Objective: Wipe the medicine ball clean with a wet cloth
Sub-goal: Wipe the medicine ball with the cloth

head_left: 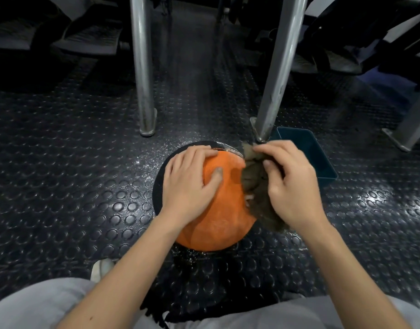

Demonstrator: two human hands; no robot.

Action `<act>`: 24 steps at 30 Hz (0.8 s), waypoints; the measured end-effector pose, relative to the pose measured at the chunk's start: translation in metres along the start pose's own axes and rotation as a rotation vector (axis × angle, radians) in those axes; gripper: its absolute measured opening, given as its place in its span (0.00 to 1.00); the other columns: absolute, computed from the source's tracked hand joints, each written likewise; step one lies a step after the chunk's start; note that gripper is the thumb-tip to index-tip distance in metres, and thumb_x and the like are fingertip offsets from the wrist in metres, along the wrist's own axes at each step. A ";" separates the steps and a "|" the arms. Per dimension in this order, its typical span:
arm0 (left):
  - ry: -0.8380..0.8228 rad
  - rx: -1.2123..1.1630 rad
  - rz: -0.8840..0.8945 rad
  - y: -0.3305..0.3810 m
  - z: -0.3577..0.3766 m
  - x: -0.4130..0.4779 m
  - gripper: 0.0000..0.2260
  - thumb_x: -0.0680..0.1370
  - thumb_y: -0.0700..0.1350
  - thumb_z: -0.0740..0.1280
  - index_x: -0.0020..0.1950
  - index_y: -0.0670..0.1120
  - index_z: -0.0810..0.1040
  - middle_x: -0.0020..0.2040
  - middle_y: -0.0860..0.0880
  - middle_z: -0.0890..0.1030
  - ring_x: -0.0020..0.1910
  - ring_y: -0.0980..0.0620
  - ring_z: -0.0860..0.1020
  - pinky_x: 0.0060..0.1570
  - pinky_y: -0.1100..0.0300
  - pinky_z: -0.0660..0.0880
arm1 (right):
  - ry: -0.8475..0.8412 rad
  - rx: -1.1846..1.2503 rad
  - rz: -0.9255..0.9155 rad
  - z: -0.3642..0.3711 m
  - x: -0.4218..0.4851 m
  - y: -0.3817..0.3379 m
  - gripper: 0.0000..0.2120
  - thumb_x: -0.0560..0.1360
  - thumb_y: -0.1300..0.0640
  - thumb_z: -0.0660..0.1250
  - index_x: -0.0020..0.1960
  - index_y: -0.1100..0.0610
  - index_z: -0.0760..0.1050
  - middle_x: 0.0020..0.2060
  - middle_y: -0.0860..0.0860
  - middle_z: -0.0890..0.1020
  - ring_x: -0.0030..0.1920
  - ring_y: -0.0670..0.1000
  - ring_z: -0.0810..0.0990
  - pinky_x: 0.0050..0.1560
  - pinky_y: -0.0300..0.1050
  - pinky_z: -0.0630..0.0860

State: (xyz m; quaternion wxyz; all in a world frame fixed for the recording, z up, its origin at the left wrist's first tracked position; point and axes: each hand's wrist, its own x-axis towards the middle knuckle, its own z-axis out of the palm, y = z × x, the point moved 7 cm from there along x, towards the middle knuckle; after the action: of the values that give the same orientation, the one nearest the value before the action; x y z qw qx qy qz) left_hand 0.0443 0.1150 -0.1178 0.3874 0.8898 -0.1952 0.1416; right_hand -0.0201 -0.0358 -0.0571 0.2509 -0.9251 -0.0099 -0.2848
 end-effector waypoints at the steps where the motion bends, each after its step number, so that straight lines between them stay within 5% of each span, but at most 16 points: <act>1: 0.005 0.002 -0.001 -0.001 0.000 0.000 0.22 0.72 0.60 0.52 0.60 0.54 0.73 0.62 0.60 0.73 0.62 0.58 0.66 0.66 0.55 0.59 | -0.014 0.020 -0.052 0.006 -0.003 -0.009 0.14 0.74 0.67 0.61 0.55 0.57 0.79 0.51 0.45 0.76 0.50 0.50 0.73 0.53 0.32 0.67; 6: -0.022 -0.007 -0.009 -0.003 0.001 0.001 0.23 0.72 0.61 0.51 0.61 0.55 0.73 0.63 0.60 0.72 0.63 0.58 0.65 0.67 0.56 0.57 | -0.195 -0.125 0.088 0.032 -0.010 0.017 0.14 0.76 0.67 0.59 0.55 0.55 0.79 0.53 0.47 0.78 0.49 0.54 0.73 0.48 0.52 0.74; 11: -0.006 0.013 0.010 0.001 0.001 -0.001 0.22 0.73 0.60 0.52 0.61 0.55 0.73 0.63 0.60 0.72 0.63 0.57 0.66 0.66 0.56 0.57 | -0.020 -0.105 0.043 0.011 -0.001 0.004 0.14 0.76 0.67 0.60 0.56 0.57 0.79 0.52 0.48 0.78 0.47 0.52 0.72 0.45 0.46 0.71; 14: -0.007 0.008 0.018 0.003 0.000 -0.001 0.22 0.72 0.59 0.52 0.60 0.54 0.74 0.62 0.59 0.73 0.62 0.57 0.67 0.66 0.56 0.59 | -0.116 -0.042 -0.076 0.031 -0.008 -0.011 0.14 0.74 0.66 0.59 0.54 0.57 0.79 0.52 0.48 0.79 0.46 0.53 0.73 0.46 0.46 0.71; 17: -0.026 -0.003 0.017 0.002 0.001 -0.001 0.22 0.72 0.61 0.52 0.61 0.55 0.73 0.63 0.61 0.72 0.63 0.59 0.65 0.66 0.58 0.56 | -0.188 -0.137 0.103 0.033 -0.006 0.025 0.14 0.76 0.67 0.59 0.54 0.54 0.79 0.52 0.47 0.77 0.50 0.54 0.74 0.48 0.50 0.73; 20: -0.032 0.001 0.006 0.001 0.002 -0.001 0.23 0.72 0.61 0.50 0.62 0.56 0.72 0.64 0.61 0.71 0.63 0.60 0.64 0.66 0.59 0.54 | -0.151 -0.191 0.205 0.018 -0.004 0.041 0.15 0.77 0.67 0.59 0.56 0.53 0.78 0.52 0.44 0.76 0.52 0.52 0.72 0.46 0.42 0.67; 24: -0.007 0.005 -0.006 -0.002 0.000 0.001 0.23 0.72 0.61 0.51 0.61 0.55 0.73 0.63 0.60 0.72 0.63 0.57 0.66 0.67 0.55 0.58 | -0.077 -0.011 -0.064 0.020 -0.001 -0.008 0.14 0.74 0.67 0.61 0.54 0.55 0.80 0.51 0.46 0.78 0.48 0.51 0.74 0.46 0.38 0.67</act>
State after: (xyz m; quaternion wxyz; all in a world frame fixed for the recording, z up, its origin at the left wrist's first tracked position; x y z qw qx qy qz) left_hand 0.0460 0.1161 -0.1193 0.3848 0.8919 -0.1936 0.1376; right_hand -0.0120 -0.0193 -0.0680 0.2359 -0.9359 -0.0478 -0.2571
